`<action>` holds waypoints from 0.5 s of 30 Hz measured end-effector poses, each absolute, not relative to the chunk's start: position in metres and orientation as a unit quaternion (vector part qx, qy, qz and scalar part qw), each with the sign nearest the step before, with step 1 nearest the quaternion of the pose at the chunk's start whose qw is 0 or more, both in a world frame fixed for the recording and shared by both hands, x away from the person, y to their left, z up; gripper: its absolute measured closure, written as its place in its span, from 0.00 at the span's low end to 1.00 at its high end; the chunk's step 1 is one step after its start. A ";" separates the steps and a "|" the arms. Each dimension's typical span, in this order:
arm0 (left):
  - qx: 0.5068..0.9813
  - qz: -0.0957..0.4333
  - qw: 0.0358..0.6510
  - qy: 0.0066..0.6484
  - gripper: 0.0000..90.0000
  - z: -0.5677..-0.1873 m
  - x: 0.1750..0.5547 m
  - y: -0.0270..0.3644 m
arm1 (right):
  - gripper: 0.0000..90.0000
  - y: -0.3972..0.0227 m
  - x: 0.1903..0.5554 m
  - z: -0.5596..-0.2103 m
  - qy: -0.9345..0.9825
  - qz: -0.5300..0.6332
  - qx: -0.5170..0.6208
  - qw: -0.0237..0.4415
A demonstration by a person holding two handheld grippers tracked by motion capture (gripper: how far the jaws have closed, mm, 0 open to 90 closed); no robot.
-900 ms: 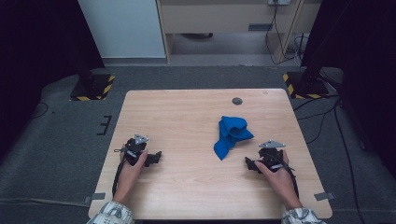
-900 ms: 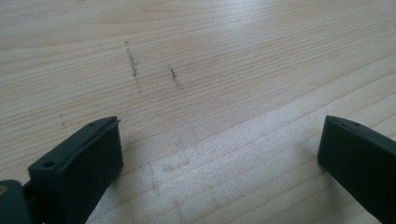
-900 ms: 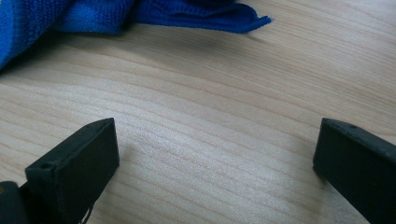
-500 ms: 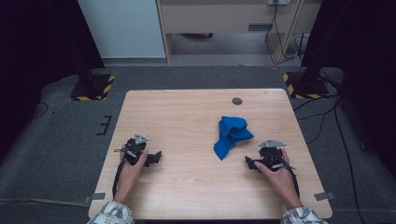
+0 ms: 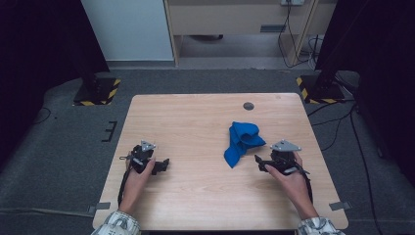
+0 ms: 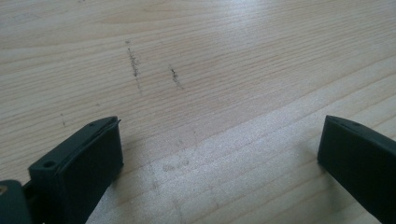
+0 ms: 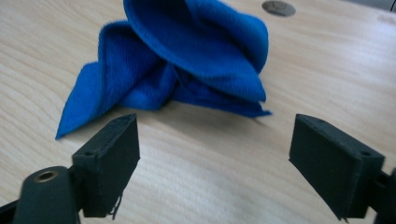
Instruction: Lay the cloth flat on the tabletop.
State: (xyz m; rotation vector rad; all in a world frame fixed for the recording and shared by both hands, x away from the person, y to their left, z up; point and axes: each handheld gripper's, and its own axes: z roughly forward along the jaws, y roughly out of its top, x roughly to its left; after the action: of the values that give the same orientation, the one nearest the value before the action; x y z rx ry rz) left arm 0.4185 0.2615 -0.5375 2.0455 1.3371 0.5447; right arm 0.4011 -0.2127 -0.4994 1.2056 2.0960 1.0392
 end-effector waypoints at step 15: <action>0.774 0.208 0.313 0.509 0.00 -0.537 0.418 0.261 | 0.12 -0.186 0.422 -0.475 0.788 0.393 0.405 0.247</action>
State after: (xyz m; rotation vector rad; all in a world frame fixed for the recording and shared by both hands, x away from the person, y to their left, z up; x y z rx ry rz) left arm 0.4181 0.2609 -0.5375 2.0413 1.3427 0.5492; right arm 0.4219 -0.1856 -0.4752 1.1056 2.1483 1.0704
